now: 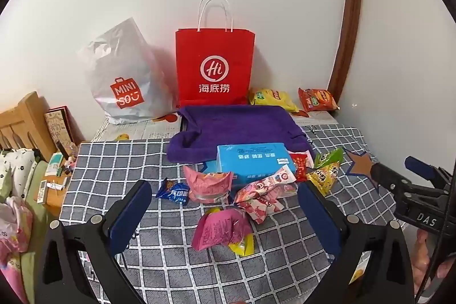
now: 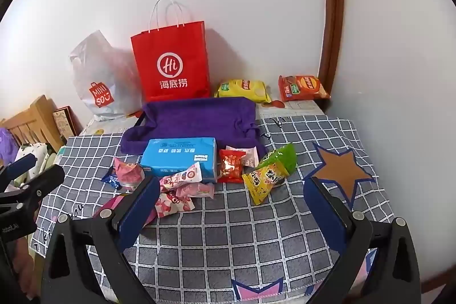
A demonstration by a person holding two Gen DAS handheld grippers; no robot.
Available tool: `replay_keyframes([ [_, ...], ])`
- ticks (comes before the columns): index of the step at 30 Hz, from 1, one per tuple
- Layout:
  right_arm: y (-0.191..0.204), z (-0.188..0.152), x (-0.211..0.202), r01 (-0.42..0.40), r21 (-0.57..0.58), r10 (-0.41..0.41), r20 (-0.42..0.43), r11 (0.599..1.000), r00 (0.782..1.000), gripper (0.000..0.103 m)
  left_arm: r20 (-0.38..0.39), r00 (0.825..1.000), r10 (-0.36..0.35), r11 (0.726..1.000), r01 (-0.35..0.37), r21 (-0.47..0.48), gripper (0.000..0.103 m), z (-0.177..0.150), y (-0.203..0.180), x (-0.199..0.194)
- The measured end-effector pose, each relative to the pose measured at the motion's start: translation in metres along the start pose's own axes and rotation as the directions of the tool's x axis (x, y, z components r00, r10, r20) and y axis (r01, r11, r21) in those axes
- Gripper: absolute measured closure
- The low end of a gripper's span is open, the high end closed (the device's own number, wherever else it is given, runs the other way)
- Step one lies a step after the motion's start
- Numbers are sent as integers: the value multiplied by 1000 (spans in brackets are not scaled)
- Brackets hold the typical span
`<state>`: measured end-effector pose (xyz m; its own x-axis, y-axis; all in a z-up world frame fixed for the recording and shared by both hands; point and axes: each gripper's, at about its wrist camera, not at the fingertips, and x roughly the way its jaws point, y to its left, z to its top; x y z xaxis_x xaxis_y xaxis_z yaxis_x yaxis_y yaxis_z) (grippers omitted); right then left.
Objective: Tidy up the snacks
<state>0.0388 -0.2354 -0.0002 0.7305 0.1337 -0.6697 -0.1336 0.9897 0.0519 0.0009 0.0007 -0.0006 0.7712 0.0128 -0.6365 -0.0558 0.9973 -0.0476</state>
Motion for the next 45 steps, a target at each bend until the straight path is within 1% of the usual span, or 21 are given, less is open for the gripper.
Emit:
replay_keyframes([
  [2,3,0,0,-3,2,3,-7,1000,1000,3,-5,1000,-8,1000,8,-10,1,0,2,1],
  [3,-1,1,1,-6,13,6,-4,1000,1000,3,8,1000,-9,1000,9,-5,1,0,-2,-4],
  [5,1,-2,-2,-2,7,2,13,1000,1000,3,6,1000,-22,1000,22,-7,1,1,-3,-4],
  [8,1,0,-10,-4,3,4,13,1000,1000,3,9,1000,-18,1000,18,2,1,5,-8,-4],
  [9,-1,-1,-10,-5,4,5,12,1000,1000,3,27,999,-20,1000,20,11,1,1,-6,-11],
  [13,2,0,-11,2,5,-2,7,1000,1000,3,30,999,-21,1000,20,14,1,5,-11,-10],
  [14,2,0,-11,2,6,-2,6,1000,1000,3,46,998,-32,999,31,16,1,-1,-7,-15],
  [15,2,0,-10,3,6,-3,5,1000,1000,3,49,998,-29,999,28,19,1,-1,-7,-16],
  [21,-1,-2,-10,6,11,-6,5,1000,1000,3,47,998,-39,999,38,21,1,2,-7,-16],
  [29,-2,-3,-11,0,20,0,5,1000,1000,3,51,998,-43,999,42,21,1,-2,-7,-16],
  [45,0,-4,-11,-13,20,13,6,1000,1000,3,50,998,-44,999,43,25,1,-3,-10,-16],
])
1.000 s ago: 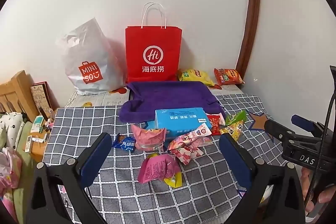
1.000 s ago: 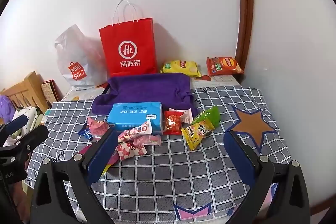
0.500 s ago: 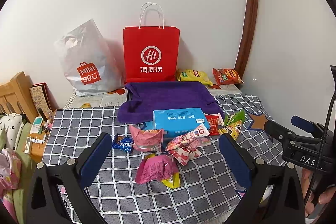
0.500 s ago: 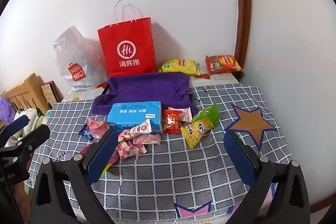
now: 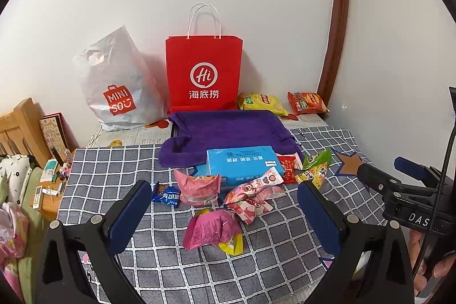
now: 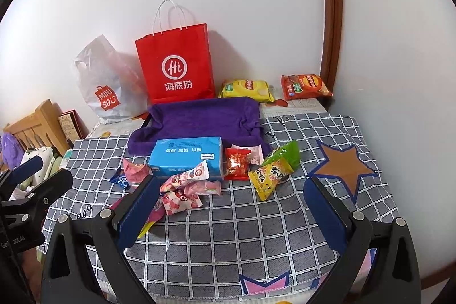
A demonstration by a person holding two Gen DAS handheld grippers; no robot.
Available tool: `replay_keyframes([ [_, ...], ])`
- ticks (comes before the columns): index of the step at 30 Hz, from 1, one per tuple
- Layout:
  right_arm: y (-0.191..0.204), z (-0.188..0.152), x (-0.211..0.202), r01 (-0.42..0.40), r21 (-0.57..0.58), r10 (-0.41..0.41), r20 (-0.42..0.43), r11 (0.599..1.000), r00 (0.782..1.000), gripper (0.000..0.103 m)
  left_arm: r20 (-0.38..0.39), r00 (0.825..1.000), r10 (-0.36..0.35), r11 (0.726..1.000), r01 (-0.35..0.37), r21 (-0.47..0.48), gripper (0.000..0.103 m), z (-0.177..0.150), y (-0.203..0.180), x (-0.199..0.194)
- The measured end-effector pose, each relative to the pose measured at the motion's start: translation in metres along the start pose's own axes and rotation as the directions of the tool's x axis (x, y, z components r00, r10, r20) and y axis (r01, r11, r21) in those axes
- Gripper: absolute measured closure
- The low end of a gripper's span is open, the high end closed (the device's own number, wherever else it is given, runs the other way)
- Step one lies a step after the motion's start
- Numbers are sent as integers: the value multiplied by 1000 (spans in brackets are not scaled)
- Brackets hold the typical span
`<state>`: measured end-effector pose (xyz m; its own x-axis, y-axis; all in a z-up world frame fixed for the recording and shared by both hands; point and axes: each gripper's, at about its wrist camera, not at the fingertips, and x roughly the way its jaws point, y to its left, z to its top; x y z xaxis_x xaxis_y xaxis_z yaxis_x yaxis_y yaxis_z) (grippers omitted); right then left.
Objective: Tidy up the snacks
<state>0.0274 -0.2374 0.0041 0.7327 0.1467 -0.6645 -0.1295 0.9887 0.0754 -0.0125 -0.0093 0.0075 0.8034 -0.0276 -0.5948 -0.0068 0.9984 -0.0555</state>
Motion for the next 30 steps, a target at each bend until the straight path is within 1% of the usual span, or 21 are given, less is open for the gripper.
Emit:
replay_keyframes([
  [30,0,-1,-6,-7,-2,7,3,1000,1000,3,23,1000,3,1000,-3,0,1,-1,0,-7],
])
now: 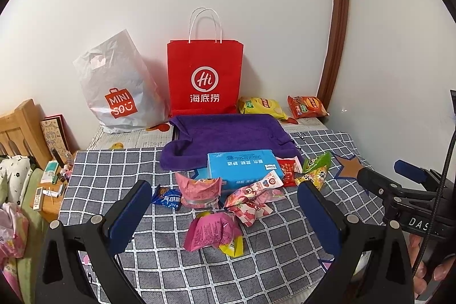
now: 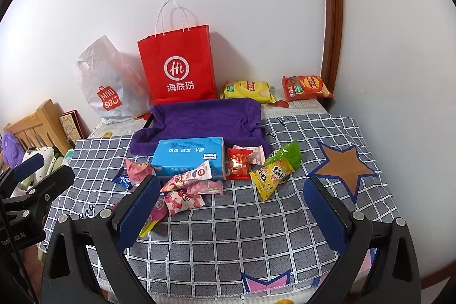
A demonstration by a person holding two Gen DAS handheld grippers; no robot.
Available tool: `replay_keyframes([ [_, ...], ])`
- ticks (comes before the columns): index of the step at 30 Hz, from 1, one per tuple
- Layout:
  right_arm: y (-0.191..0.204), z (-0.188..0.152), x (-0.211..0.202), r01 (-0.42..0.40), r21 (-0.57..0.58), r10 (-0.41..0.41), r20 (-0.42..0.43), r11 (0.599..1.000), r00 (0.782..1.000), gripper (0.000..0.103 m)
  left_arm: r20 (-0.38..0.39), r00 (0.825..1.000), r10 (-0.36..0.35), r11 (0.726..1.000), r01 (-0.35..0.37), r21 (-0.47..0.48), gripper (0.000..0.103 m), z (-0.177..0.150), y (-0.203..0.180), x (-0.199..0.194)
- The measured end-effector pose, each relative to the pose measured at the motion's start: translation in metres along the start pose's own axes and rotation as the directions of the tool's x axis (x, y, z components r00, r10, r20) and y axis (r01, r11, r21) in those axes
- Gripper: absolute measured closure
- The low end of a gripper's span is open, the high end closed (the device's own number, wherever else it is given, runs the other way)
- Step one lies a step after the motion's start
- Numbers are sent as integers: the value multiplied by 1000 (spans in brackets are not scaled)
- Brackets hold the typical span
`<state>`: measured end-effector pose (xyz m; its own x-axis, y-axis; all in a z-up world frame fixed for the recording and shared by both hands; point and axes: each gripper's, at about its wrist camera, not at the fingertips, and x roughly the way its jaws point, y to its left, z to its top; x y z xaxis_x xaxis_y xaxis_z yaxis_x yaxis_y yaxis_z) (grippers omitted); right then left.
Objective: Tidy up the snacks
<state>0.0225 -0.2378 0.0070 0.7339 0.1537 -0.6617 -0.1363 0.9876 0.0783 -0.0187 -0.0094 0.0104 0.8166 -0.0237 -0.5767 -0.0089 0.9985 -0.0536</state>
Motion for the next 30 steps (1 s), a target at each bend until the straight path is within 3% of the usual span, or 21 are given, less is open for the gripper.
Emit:
replay_keyframes([
  [19,3,0,0,-10,-2,10,-5,1000,1000,3,2,1000,-2,1000,2,3,1,1,-1,0],
  [30,-3,-4,20,9,7,-9,-19,1000,1000,3,-6,1000,-11,1000,11,2,1,1,1,12],
])
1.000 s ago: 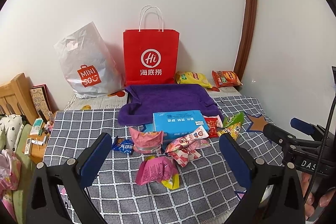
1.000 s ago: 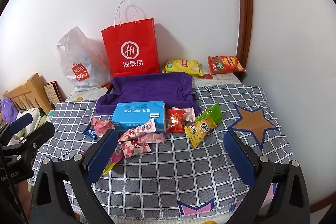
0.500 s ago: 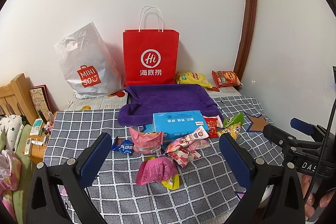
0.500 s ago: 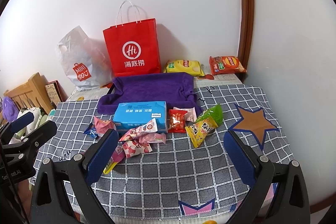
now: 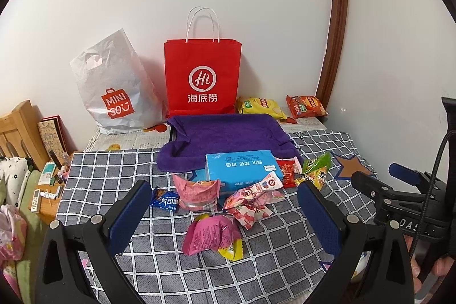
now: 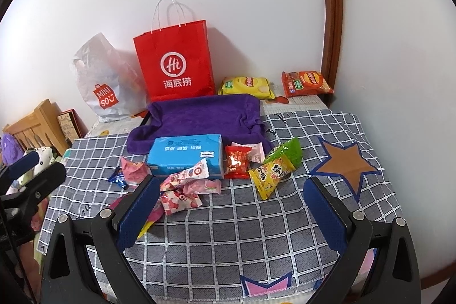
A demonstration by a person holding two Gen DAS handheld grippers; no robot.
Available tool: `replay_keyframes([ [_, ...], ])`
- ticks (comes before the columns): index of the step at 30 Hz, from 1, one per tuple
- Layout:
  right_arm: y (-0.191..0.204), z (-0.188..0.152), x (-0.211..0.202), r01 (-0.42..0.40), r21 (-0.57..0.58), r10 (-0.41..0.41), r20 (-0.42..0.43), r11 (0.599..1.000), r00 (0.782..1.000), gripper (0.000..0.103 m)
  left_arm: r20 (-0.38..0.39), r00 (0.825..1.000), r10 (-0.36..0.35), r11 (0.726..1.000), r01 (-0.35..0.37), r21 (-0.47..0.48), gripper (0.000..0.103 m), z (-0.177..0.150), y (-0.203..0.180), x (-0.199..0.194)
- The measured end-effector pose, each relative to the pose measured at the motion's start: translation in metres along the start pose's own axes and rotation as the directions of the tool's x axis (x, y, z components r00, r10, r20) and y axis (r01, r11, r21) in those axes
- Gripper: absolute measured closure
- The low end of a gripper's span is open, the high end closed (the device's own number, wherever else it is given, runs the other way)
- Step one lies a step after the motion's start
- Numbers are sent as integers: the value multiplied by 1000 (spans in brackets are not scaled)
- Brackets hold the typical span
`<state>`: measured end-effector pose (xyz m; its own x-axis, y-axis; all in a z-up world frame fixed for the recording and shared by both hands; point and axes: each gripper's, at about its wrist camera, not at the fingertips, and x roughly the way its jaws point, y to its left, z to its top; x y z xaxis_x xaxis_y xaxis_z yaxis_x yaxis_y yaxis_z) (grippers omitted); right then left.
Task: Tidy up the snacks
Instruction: 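Reach the left tool to the blue biscuit pack while the right tool reaches the yellow chip bag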
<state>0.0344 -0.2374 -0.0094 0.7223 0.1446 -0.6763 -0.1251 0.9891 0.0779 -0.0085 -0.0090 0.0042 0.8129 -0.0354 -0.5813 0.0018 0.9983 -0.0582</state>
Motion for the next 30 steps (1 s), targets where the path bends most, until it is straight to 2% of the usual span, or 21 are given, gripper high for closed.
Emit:
replay_keyframes([
  [5,-9,-4,22,-9,27,9,-21,1000,1000,3,-17,1000,-2,1000,2,10,1,-3,2,15],
  [14,-53,-8,68,34,75,-33,-17,997,999,3,-73,997,25,1000,-24,10,1,-5,16,58],
  [21,-81,-16,117,96,49,-91,-97,994,991,3,-136,990,38,999,-40,-8,4,-9,31,98],
  [30,-86,-25,173,60,42,-52,-165,997,985,15,-192,981,25,999,-30,-25,6,-14,46,132],
])
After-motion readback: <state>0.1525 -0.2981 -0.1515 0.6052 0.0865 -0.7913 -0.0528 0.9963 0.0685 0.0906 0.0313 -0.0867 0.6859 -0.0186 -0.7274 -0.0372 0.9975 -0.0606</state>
